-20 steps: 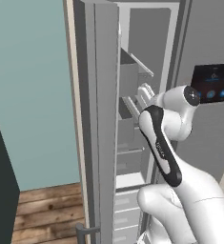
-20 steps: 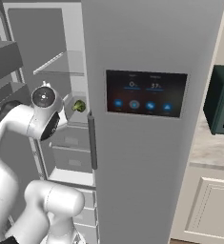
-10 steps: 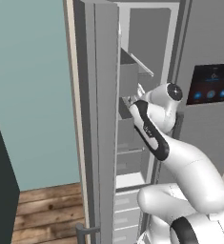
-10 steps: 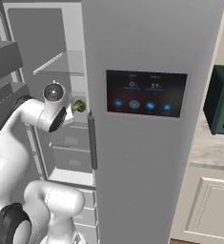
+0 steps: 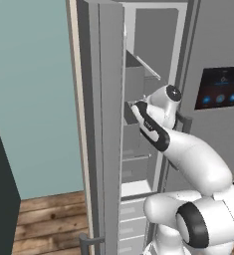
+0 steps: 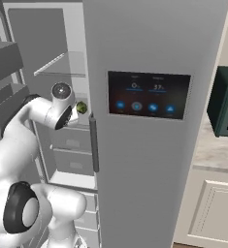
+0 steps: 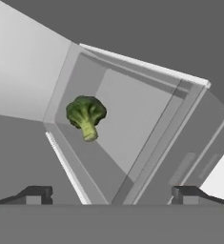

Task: Take the broccoli and lemon out of the freezer and place them in the tupperware container on the counter. Then put the tupperware containing the vegetables back in the freezer.

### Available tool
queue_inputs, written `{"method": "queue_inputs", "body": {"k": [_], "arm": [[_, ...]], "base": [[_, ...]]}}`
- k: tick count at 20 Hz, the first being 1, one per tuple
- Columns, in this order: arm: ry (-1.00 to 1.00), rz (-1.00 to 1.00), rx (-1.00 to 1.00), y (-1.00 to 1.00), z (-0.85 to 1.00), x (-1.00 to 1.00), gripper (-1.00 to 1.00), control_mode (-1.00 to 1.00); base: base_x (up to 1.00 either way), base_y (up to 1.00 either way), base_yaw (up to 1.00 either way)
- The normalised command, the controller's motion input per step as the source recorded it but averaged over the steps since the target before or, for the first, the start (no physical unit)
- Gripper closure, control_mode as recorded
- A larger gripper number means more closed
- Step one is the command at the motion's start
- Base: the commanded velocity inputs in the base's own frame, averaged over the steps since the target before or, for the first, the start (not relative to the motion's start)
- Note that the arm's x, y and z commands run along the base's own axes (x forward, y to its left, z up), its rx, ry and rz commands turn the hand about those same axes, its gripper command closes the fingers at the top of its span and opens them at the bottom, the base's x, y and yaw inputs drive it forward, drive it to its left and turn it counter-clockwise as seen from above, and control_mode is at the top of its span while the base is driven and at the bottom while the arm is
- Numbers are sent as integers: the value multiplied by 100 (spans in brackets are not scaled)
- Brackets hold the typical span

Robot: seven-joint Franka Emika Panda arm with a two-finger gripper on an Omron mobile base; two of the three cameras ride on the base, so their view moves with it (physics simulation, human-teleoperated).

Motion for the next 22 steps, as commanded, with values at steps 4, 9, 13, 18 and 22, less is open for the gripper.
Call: {"method": "queue_inputs", "body": {"k": [4,9,13,18,22], "arm": [[0,0,0,14,-24,19,-100,-100],[0,0,0,13,-14,29,-100,-100],[0,0,0,1,-8,37,-100,-100],[0,0,0,7,-12,41,-100,-100],[0,1,0,16,-13,37,-100,-100]], "base": [[0,0,0],[0,0,0],[0,0,0],[0,0,0],[0,0,0]]}}
